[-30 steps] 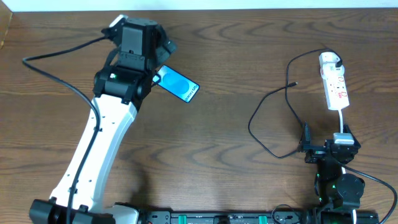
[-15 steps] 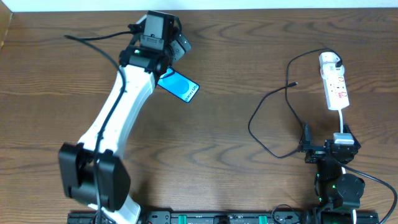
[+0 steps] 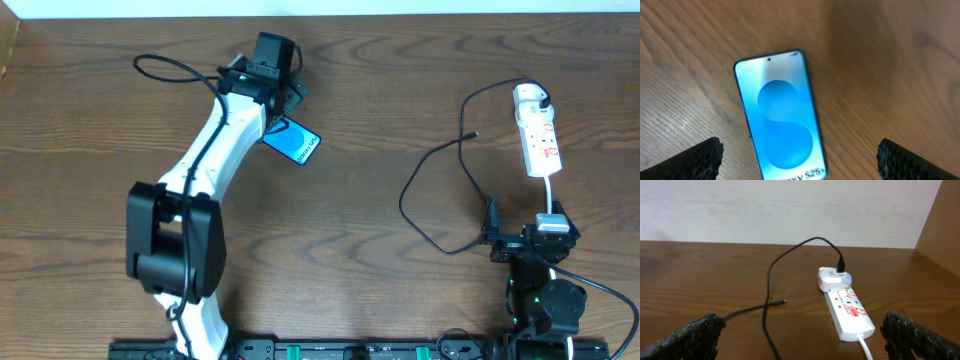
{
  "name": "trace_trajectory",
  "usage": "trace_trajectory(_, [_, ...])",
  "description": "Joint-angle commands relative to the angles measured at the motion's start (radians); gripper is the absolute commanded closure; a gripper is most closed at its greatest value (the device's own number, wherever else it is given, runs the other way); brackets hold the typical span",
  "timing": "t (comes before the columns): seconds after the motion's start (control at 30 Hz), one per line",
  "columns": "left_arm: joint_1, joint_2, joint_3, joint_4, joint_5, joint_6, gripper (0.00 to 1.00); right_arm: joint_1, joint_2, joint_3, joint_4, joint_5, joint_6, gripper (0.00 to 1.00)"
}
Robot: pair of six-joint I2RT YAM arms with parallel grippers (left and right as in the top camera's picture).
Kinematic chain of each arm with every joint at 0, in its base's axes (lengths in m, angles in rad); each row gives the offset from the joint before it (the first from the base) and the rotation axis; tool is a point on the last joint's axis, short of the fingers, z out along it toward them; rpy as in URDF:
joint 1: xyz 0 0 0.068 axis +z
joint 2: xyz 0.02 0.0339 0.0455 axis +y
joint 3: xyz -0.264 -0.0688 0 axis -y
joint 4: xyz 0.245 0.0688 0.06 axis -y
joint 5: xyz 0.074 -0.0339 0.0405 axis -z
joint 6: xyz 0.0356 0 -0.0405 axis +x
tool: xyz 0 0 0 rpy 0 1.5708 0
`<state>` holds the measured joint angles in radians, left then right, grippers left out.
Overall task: Plug charger to phone and switch on socket
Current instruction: 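Lower the left gripper onto the phone's short edge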
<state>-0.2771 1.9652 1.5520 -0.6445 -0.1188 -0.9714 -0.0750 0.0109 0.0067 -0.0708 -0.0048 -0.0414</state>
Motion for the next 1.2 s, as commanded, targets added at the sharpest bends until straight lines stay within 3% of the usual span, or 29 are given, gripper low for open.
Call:
trace_trajectory(0.0, [-0.002,0.074,0.018,-0.006,-0.023,-0.084,0.02,-0.002,-0.005,-0.001,-0.005,-0.002,-0.009,0.01])
trace_trajectory(0.37, [-0.021,0.148,0.018,0.008,-0.024,-0.243,0.02,-0.002,-0.005,-0.001,-0.005,-0.002,-0.009,0.01])
trace_trajectory(1.17, [-0.045,0.255,0.016,0.029,-0.058,-0.283,0.02,-0.002,-0.005,-0.001,-0.005,-0.001,-0.009,0.01])
